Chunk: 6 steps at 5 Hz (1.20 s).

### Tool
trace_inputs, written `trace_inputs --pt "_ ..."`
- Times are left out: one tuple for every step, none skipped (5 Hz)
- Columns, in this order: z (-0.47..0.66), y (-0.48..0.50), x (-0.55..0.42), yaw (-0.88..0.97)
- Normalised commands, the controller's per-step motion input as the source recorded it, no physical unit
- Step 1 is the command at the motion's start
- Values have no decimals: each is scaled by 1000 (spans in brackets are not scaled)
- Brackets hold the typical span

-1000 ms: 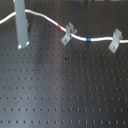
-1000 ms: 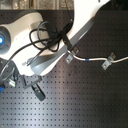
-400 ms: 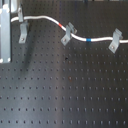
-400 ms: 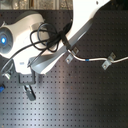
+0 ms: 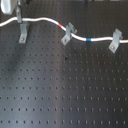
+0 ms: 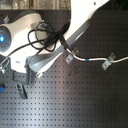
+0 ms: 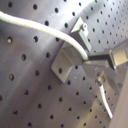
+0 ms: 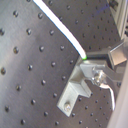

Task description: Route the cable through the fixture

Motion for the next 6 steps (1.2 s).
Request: trace_inputs --pt "-163 36 -26 963" --pt "107 1 0 880" --pt "147 29 -77 917" --pt "103 71 -151 866" --pt "59 202 -181 617" --pt "43 138 9 226"
